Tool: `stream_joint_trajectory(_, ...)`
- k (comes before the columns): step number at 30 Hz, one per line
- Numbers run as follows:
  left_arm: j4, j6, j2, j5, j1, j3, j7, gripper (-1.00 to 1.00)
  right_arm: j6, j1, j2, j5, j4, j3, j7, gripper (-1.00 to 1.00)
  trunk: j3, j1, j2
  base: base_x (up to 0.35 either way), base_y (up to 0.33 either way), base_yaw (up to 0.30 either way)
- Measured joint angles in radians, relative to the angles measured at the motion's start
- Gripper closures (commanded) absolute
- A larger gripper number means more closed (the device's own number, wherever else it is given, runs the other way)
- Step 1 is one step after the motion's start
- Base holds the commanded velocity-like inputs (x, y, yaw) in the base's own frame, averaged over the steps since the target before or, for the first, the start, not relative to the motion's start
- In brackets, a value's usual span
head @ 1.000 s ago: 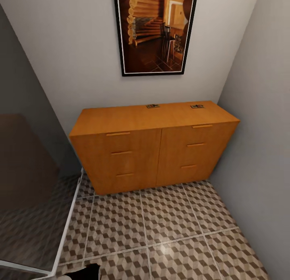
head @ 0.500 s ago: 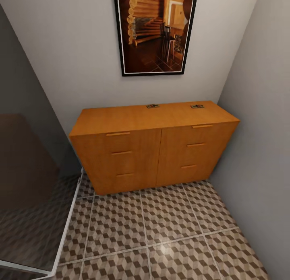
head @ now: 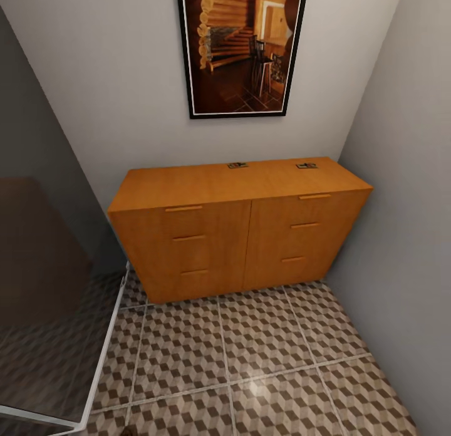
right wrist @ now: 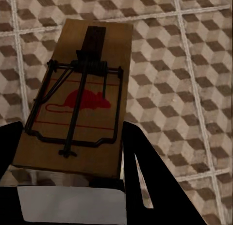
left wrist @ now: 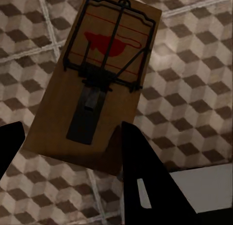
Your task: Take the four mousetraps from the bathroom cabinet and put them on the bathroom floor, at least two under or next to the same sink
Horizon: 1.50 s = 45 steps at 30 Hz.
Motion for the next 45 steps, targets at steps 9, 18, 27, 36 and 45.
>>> stream_joint_trajectory(9, 0.001, -0.144, -0.068, 0.024, 0.000, 0.003, 0.146, 1.00, -0.006, 0.000, 0.001, -0.003, -0.108, -0.001, -0.088, 1.00, 0.000, 0.000, 0.000, 0.000, 0.000, 0.000)
stream_joint_trajectory(18, 0.002, -0.173, -0.057, 0.033, 0.000, 0.002, 0.196, 1.00, -0.010, 0.000, 0.005, -0.005, -0.111, 0.001, -0.134, 1.00, 0.000, 0.000, 0.000, 0.000, 0.000, 0.000)
stream_joint_trajectory(27, 0.002, -0.172, -0.058, 0.033, 0.000, 0.002, 0.202, 1.00, -0.018, 0.000, 0.009, -0.005, -0.103, 0.004, -0.135, 1.00, 0.000, 0.000, 0.000, 0.000, 0.000, 0.000)
stream_joint_trajectory(36, 0.002, -0.169, -0.058, 0.033, 0.000, 0.002, 0.203, 1.00, -0.061, 0.000, 0.006, -0.003, -0.101, 0.006, -0.131, 1.00, 0.000, 0.000, 0.000, 0.000, 0.000, 0.000)
stream_joint_trajectory(45, 0.002, -0.169, -0.058, 0.033, 0.000, 0.002, 0.203, 1.00, -0.068, 0.000, 0.009, -0.004, -0.101, 0.004, -0.135, 1.00, 0.000, 0.000, 0.000, 0.000, 0.000, 0.000)
